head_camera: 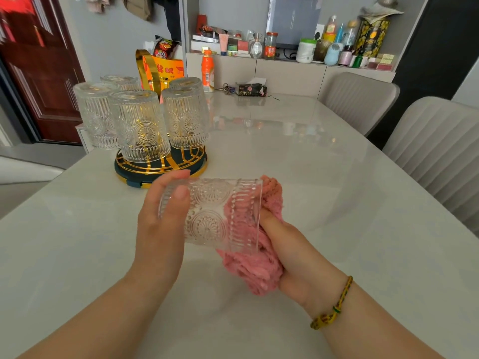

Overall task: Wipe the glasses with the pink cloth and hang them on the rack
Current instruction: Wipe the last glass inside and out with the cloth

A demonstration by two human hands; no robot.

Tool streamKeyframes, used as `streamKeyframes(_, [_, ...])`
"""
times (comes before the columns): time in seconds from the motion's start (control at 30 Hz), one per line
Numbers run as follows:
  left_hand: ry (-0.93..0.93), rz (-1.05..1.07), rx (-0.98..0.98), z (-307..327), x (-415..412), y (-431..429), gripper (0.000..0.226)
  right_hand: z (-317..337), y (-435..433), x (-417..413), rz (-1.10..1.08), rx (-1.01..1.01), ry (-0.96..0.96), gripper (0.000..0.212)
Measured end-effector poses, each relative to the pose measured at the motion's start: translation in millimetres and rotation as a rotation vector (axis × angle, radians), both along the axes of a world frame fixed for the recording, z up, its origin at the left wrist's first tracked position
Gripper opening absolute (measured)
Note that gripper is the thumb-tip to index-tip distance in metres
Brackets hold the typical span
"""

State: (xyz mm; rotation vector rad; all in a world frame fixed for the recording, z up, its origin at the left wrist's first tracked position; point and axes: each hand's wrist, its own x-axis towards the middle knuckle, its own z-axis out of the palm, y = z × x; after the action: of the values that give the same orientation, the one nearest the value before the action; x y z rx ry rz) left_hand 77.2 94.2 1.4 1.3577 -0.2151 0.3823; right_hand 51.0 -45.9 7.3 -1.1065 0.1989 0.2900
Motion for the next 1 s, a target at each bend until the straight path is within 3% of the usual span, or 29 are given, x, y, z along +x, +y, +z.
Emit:
streamKeyframes(0.07, [0.02, -0.051, -0.019, -0.9, 3.0, 0.2, 0.037, -1.1, -0.5, 0.9, -0.029, -0.043, -0.036, 0.028])
streamKeyframes(0.17, [0.299, -0.354, -0.144, 7.8, 6.3, 2.8, 0.052, 6.1, -10.1, 3.1, -0.261, -0.42, -0.346, 0.008])
streamKeyframes(0.27, [0.654, -0.649, -0.122, 10.7, 8.1, 5.8, 0.077, 14.4, -25.0, 1.7, -0.278, -0.833, -0.71, 0.024])
streamKeyframes(0.33, [0.765, -0.659, -0.085, 5.9, 5.5, 3.4, 0.068, 10.8, -25.5, 0.5, -0.21, -0.974, -0.774, 0.028])
streamKeyframes(0.53, [0.52, -0.302, -0.147, 8.3, 3.5, -9.2, 0.021, 1.6, -15.3, 9.5, -0.322, -0.656, -0.515, 0.02])
streamKeyframes(0.6, [0.397, -0.203, -0.159, 9.7, 3.0, -10.2, 0.017, -2.9, -10.1, 11.0, -0.285, -0.474, -0.375, 0.011])
streamKeyframes(0.67, [0.237, -0.108, -0.114, 8.8, 1.4, -7.4, 0.012, -7.1, -3.2, 9.4, -0.196, -0.272, -0.221, 0.018])
streamKeyframes(0.77, [0.066, -0.048, -0.014, 2.1, 2.9, -1.0, 0.03, -7.6, 1.5, 4.0, -0.088, -0.077, -0.083, 0.026])
streamKeyframes(0.87, [0.2, -0.194, -0.123, 2.9, 6.5, -1.1, 0.027, -6.9, -0.8, 5.0, -0.204, -0.224, -0.182, 0.015])
streamKeyframes(0.93, [0.383, -0.393, -0.188, 7.6, 8.1, -0.6, 0.049, -0.7, -7.8, 6.9, -0.342, -0.46, -0.353, 0.009])
streamKeyframes(1.0, [0.56, -0.561, -0.212, 10.7, 9.0, 1.4, 0.073, 7.3, -16.4, 5.8, -0.379, -0.672, -0.539, 0.025])
